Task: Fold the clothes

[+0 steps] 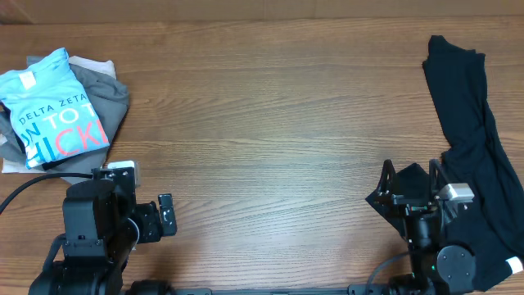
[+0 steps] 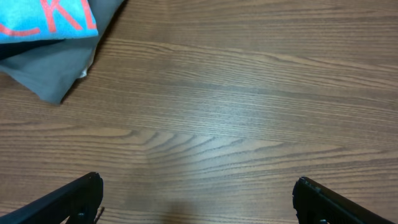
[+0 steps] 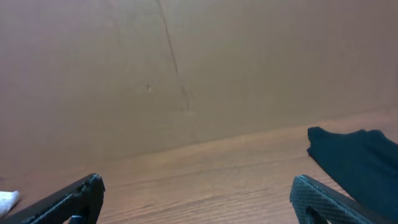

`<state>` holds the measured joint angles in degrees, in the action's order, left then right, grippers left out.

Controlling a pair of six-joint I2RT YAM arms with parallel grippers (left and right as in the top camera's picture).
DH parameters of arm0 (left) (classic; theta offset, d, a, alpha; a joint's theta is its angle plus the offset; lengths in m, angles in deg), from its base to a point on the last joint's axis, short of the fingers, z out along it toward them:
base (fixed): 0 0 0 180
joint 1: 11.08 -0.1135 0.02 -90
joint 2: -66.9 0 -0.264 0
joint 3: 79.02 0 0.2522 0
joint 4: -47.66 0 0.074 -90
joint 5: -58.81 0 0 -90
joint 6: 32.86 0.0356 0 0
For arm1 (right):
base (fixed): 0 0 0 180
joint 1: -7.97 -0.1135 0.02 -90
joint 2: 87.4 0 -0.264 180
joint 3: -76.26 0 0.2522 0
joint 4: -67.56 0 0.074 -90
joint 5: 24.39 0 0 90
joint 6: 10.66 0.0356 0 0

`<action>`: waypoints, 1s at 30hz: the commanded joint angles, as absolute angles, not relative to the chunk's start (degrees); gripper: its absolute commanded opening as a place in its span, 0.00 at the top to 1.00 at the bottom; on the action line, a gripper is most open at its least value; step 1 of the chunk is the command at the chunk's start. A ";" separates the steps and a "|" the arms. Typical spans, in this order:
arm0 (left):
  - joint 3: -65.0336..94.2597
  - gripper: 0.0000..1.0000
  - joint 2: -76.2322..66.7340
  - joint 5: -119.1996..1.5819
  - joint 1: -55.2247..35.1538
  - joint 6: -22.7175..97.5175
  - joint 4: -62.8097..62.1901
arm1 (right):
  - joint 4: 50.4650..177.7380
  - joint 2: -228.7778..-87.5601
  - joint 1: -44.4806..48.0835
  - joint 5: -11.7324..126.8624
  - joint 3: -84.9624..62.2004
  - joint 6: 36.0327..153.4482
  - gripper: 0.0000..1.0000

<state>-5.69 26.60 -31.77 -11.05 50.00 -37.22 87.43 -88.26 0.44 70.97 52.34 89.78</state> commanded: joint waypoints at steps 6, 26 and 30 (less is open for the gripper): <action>-5.58 0.00 26.60 -30.98 -11.05 49.41 -37.04 | 74.49 -87.56 0.65 72.26 62.05 84.84 0.00; -5.58 0.00 26.52 -30.98 -11.05 49.41 -37.04 | 85.50 -87.89 0.65 72.00 62.03 84.90 0.00; -5.58 0.00 26.52 -30.98 -11.05 49.41 -37.02 | 85.50 -87.89 0.65 72.00 62.03 84.90 0.00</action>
